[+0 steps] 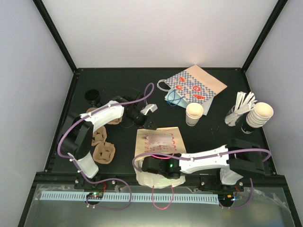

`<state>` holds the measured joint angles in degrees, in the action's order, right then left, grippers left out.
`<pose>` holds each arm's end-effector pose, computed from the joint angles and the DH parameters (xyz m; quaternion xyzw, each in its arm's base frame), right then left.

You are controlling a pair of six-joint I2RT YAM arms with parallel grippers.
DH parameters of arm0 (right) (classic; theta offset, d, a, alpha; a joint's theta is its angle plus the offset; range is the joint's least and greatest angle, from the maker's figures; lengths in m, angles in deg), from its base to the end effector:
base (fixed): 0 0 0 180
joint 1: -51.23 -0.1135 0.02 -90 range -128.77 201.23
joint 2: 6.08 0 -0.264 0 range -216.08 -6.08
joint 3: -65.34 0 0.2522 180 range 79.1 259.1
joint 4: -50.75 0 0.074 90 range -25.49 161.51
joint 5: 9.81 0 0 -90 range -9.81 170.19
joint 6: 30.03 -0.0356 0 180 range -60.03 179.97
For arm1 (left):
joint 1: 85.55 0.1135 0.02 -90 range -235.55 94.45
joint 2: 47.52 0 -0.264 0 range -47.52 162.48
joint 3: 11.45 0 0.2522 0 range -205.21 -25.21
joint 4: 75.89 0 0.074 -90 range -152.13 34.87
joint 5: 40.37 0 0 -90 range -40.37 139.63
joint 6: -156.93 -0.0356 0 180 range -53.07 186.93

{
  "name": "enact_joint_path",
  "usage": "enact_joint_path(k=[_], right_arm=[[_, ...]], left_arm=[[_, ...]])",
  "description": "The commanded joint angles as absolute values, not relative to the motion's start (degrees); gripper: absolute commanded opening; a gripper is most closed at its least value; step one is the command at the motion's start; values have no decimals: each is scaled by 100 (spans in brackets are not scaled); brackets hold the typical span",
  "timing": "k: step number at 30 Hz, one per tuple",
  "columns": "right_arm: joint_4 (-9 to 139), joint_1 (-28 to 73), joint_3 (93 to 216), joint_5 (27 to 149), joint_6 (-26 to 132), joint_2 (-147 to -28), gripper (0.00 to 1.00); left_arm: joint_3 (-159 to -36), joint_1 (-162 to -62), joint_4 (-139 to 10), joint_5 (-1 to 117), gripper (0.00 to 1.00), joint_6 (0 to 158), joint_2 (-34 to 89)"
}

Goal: Pack the takeout coffee

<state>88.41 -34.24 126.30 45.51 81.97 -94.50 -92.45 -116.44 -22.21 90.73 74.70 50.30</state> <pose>0.0423 0.2775 0.1674 -0.7136 0.6031 -0.1394 0.3280 0.2720 -0.1900 0.2070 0.2432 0.8922 -0.3789 0.0351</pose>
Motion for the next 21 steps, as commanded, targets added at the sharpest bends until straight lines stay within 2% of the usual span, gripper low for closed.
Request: enact_joint_path(k=[1, 9, 21], right_arm=[[8389, -3433, 12586, 4671, 8352, -9632, 1], [8351, -3368, 12632, 4492, 8391, -9793, 1], [8870, -3368, 12855, 4422, 8382, -9292, 1]], left_arm=[[-9172, -11709, -2313, 9059, 23, 7517, 4877], [-9086, -11743, -2368, 9047, 23, 7563, 4796], [-9326, -11742, -2253, 9001, 25, 7529, 4857]])
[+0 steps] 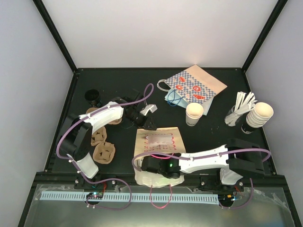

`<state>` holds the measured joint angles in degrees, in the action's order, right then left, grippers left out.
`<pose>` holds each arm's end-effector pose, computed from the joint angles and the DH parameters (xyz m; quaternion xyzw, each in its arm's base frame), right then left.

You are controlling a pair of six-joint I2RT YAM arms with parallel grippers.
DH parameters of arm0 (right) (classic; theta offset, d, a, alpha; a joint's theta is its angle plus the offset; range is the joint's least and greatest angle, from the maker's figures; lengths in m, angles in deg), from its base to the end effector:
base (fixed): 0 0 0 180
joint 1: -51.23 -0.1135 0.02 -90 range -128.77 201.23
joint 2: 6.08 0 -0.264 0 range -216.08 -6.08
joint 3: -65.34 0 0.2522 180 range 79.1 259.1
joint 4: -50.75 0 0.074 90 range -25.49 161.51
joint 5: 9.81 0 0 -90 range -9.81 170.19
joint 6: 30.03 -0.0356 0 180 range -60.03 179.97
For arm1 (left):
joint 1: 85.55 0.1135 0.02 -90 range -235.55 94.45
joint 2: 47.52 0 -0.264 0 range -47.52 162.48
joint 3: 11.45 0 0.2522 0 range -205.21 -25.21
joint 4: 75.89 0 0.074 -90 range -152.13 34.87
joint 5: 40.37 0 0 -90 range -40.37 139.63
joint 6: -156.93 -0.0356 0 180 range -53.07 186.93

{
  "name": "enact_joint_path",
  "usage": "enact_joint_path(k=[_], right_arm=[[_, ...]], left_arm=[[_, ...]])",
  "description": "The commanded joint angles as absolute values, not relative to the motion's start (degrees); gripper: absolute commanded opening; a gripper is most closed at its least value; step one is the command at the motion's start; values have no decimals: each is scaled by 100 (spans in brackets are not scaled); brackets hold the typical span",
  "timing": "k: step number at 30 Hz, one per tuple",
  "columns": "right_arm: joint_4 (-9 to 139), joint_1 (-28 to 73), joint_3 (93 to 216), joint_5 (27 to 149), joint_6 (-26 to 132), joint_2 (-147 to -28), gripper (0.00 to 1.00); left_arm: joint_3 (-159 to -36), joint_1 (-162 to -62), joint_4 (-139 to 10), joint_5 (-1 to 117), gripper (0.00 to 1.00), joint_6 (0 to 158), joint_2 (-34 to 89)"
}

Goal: Pack the takeout coffee

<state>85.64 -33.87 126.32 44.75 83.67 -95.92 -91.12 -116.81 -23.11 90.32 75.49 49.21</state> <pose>0.0450 0.2829 0.1634 -0.7141 0.5962 -0.1444 0.3373 0.2674 -0.1894 0.2069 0.2413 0.8931 -0.3777 0.0377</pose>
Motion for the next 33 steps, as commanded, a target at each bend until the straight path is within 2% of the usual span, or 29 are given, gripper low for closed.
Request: enact_joint_path(k=[1, 14, 20, 22, 27, 33], right_arm=[[8969, -3368, 12930, 4439, 8379, -9230, 1], [9939, -2981, 13616, 4839, 8611, -8482, 1], [10042, -2548, 13788, 5199, 8788, -8237, 1], [10031, -2422, 13787, 5323, 8839, -8206, 1], [10055, -2077, 13877, 5662, 8914, -8228, 1], [10073, -1719, 14038, 5991, 8979, -8252, 1]], left_arm=[[-9339, -11738, -2261, 9014, 25, 7524, 4882], [-9332, -11755, -2349, 9095, 26, 7493, 4969], [-9341, -11758, -2398, 9111, 30, 7454, 5028], [-9348, -11756, -2432, 9017, 35, 7450, 5024], [-9555, -11724, -2481, 8345, 56, 7531, 4951], [-10101, -11479, -2373, 7896, 70, 7572, 4837]])
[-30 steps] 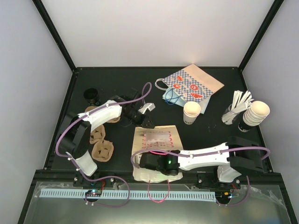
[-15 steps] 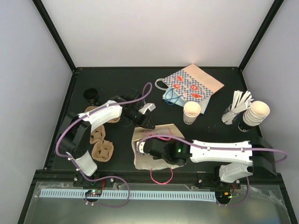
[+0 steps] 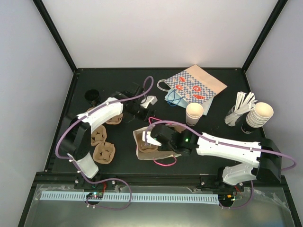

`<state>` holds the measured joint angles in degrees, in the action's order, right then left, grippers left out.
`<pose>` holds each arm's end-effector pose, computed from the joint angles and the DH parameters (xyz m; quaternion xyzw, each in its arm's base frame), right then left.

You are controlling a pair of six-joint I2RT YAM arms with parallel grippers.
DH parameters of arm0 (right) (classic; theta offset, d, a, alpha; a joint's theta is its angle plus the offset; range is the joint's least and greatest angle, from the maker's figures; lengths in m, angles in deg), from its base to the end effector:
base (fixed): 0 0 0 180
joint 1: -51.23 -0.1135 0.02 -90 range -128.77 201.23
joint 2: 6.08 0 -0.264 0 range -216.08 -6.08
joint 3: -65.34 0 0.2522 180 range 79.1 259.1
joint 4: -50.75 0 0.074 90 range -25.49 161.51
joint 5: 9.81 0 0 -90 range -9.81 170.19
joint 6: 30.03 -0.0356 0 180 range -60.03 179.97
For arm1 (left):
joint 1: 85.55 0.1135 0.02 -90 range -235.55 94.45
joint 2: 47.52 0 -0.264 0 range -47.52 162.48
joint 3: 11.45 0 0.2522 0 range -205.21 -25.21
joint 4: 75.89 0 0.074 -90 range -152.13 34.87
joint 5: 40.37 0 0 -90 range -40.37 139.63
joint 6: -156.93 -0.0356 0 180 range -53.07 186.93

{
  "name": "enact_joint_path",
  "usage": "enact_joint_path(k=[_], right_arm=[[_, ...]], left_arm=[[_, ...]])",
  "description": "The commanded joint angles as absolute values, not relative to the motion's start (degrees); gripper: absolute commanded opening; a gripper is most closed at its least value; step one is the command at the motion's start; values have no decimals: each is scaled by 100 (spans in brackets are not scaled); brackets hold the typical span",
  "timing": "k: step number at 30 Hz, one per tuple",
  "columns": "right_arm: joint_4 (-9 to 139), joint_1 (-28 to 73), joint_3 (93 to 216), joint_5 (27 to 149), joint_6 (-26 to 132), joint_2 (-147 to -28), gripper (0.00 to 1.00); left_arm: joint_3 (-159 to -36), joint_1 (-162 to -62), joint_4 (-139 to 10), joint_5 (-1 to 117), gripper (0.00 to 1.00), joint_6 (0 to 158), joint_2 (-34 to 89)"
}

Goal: Pack the takeout coffee

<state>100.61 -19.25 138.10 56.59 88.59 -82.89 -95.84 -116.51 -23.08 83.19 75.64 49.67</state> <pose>0.1050 0.2536 0.2666 -0.6672 0.6520 -0.0733 0.3527 0.2830 -0.1927 0.2251 0.2404 0.9065 -0.3341 0.0945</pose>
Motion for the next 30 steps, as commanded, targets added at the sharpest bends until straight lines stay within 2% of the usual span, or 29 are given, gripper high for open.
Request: enact_joint_path(k=[1, 7, 17, 24, 30], right_arm=[[10078, -1664, 14062, 6050, 8991, -8268, 1], [10130, -1466, 14386, 6135, 9072, -8409, 1], [10211, -1399, 14848, 6070, 9087, -8390, 1], [10316, -1398, 15077, 6136, 8933, -8211, 2], [10429, -1399, 15229, 6207, 8783, -8017, 4]], left_arm=[[-10180, -11436, -2358, 7854, 76, 7570, 4817], [-10429, -11152, -2356, 7380, 98, 7723, 4373], [-10080, -10986, -2182, 5710, 99, 7645, 2429], [-9180, -10959, -2664, 6217, 99, 7434, 875], [-9161, -10970, -2406, 6758, 99, 7242, 409]])
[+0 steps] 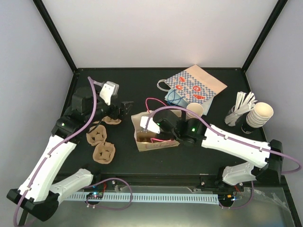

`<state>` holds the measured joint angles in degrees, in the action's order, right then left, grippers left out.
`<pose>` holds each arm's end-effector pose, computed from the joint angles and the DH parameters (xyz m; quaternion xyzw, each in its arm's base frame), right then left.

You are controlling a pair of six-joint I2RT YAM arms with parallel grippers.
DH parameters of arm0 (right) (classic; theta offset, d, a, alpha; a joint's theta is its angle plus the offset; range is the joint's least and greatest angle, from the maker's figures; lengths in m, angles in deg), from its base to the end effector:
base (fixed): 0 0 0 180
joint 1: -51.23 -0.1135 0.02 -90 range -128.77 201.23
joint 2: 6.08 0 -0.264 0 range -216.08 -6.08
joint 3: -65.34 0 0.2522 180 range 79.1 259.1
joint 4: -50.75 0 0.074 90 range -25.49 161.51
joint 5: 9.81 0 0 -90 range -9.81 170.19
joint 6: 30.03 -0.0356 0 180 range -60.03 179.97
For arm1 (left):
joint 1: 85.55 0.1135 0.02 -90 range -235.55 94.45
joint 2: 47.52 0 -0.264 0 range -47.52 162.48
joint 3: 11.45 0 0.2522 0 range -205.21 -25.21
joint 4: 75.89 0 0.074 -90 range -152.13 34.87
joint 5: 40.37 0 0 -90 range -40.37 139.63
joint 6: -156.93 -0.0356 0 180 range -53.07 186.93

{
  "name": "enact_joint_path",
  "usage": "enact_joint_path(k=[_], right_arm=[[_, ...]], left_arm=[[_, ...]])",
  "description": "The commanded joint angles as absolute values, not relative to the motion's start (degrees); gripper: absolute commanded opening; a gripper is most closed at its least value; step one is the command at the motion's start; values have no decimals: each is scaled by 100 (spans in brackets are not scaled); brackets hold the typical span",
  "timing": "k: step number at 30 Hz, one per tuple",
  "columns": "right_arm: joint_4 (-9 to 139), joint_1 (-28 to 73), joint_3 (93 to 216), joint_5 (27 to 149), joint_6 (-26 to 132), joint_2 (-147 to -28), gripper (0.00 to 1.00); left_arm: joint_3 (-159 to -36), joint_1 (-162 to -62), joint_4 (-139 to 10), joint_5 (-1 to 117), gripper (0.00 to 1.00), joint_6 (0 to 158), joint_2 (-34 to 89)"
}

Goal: Pack the takeout coffee

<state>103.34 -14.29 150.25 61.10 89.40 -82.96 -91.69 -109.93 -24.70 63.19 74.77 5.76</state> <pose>0.1293 0.2559 0.3303 -0.6271 0.6620 -0.0274 0.4095 0.1660 -0.0844 0.3949 0.1834 0.8160 -0.2449 0.4905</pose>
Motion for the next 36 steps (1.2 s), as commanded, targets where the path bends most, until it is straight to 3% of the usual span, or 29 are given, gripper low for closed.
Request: enact_joint_path(k=[1, 18, 36], right_arm=[[10420, -1403, 15231, 6236, 8760, -7963, 4], [10499, -1399, 15273, 6371, 8500, -7446, 5], [10477, -1398, 14803, 6914, 7822, -6095, 8]], left_arm=[[-9165, -10967, -2377, 6858, 99, 7212, 374], [-9168, -10971, -2561, 8156, 99, 7073, 133], [-9178, -11112, -2318, 8353, 98, 6533, 184]])
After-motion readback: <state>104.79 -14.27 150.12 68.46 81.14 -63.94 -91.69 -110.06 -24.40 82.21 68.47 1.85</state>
